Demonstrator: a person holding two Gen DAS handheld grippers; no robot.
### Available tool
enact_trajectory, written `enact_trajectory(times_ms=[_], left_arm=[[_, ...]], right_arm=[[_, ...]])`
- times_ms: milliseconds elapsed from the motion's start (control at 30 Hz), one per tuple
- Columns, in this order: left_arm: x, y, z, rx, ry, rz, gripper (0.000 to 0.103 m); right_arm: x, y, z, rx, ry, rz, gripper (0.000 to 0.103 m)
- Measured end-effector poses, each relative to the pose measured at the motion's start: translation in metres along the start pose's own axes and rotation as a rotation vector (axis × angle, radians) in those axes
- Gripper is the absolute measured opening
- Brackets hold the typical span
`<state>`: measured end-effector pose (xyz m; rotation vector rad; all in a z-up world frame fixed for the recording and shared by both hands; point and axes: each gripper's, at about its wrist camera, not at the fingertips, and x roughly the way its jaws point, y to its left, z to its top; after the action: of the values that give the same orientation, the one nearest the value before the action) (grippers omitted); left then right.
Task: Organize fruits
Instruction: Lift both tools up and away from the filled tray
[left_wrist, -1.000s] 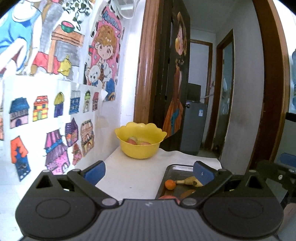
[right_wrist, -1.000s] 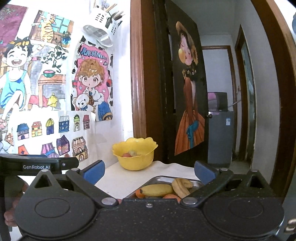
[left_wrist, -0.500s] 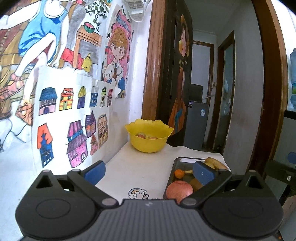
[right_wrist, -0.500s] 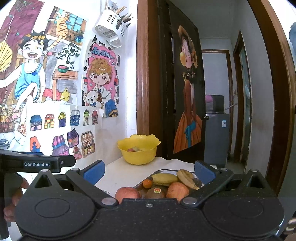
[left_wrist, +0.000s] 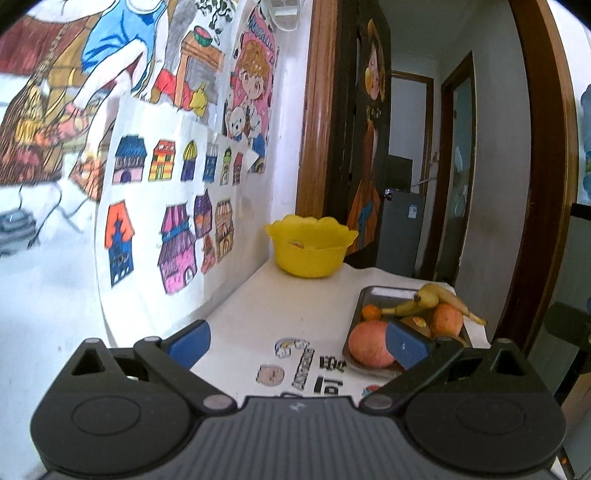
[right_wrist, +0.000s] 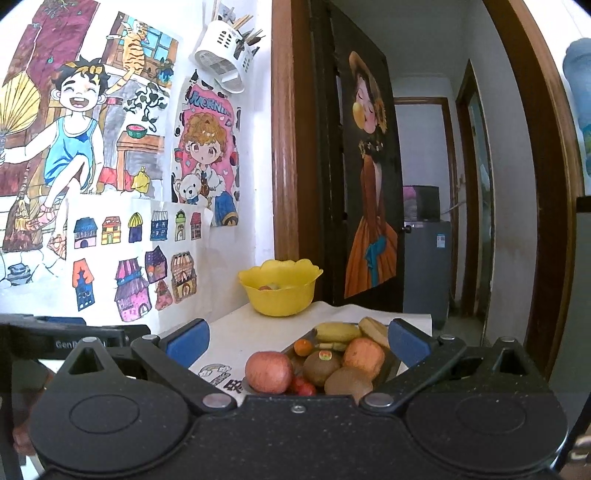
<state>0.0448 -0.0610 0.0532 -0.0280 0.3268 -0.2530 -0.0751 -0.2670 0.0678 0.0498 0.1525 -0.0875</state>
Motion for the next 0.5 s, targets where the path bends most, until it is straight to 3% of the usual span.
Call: enact_trajectory(times_ms=[500], left_arm=[[-0.006,0.006,-0.027,-0.003,0.028,0.029,0.103]], right_arm=[[-0.011,0.005,-0.032,0.006,0.045,-0.056,0.102]])
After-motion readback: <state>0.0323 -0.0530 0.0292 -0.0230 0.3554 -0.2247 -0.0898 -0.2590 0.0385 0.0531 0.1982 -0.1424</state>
